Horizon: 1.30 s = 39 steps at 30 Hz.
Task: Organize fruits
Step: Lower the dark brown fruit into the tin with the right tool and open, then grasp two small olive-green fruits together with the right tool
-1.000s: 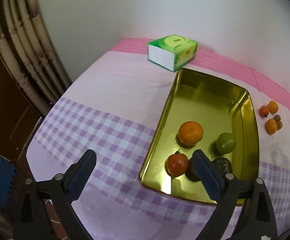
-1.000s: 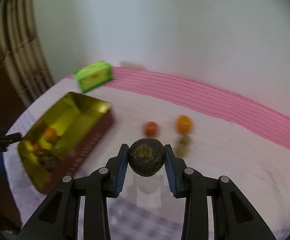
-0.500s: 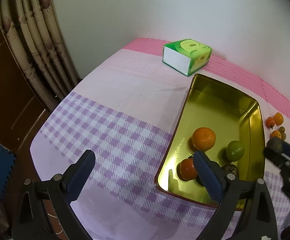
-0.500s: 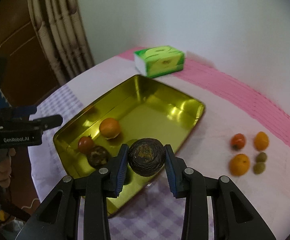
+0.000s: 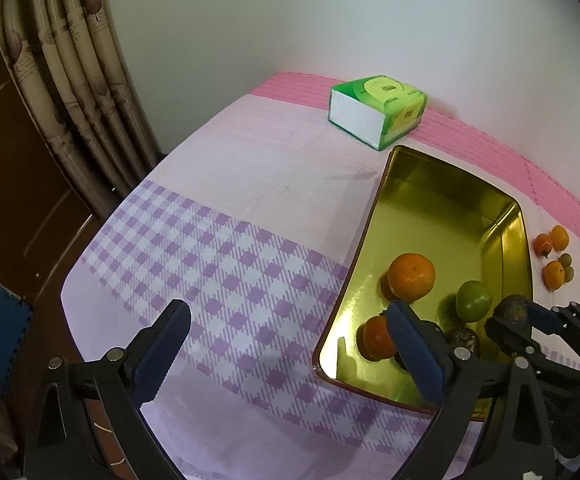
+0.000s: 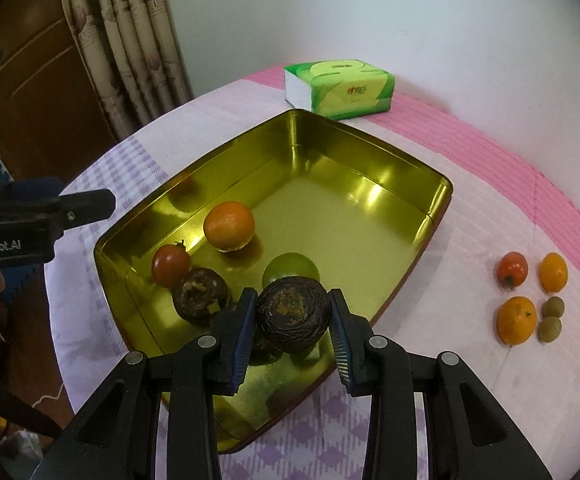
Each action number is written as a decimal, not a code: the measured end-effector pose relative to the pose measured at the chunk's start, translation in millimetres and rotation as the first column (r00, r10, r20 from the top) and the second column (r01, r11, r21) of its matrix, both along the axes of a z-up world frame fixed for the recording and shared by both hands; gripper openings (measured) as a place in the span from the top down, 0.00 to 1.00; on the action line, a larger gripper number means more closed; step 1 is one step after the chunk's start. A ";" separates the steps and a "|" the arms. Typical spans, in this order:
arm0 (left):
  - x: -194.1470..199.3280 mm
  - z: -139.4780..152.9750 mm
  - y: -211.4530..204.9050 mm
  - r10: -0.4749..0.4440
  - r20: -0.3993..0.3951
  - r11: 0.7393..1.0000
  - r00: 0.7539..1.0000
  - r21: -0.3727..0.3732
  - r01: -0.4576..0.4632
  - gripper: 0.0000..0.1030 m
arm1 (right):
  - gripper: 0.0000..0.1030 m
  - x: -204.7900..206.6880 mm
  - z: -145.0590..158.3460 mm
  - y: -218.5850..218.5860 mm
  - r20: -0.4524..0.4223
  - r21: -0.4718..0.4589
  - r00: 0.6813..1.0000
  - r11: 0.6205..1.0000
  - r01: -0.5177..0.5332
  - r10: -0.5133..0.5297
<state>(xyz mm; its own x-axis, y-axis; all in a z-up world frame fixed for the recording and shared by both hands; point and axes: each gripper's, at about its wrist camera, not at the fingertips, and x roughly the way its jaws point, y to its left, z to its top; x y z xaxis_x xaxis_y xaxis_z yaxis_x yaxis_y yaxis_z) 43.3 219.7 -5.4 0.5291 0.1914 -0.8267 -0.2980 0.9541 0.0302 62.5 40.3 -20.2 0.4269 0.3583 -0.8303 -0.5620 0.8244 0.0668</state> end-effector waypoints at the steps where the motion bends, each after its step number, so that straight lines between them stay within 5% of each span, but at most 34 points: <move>1: 0.1 -0.5 -0.6 -0.001 0.000 1.000 1.000 0.001 0.001 0.06 | 0.65 -0.5 -0.4 0.5 -0.002 -0.001 1.000 1.000 -0.002 0.002; 29: 0.5 -2.5 -9.9 -0.032 -0.010 0.999 0.999 0.004 0.032 0.06 | 0.57 -1.9 3.5 0.1 -0.006 0.033 1.000 0.999 0.009 -0.009; 39: 0.1 -1.9 -10.5 -0.038 -0.015 0.999 0.999 0.006 0.038 0.06 | 0.57 6.8 31.7 -49.3 0.060 0.090 0.989 0.987 0.130 -0.136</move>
<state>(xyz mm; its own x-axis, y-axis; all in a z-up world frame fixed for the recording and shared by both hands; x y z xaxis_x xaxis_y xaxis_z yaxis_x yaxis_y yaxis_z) 43.4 209.2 -7.4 0.5236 0.1765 -0.8335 -0.2613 0.9644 0.0401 69.4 -9.1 11.5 0.5282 0.3633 -0.7675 -0.4532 0.8849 0.1070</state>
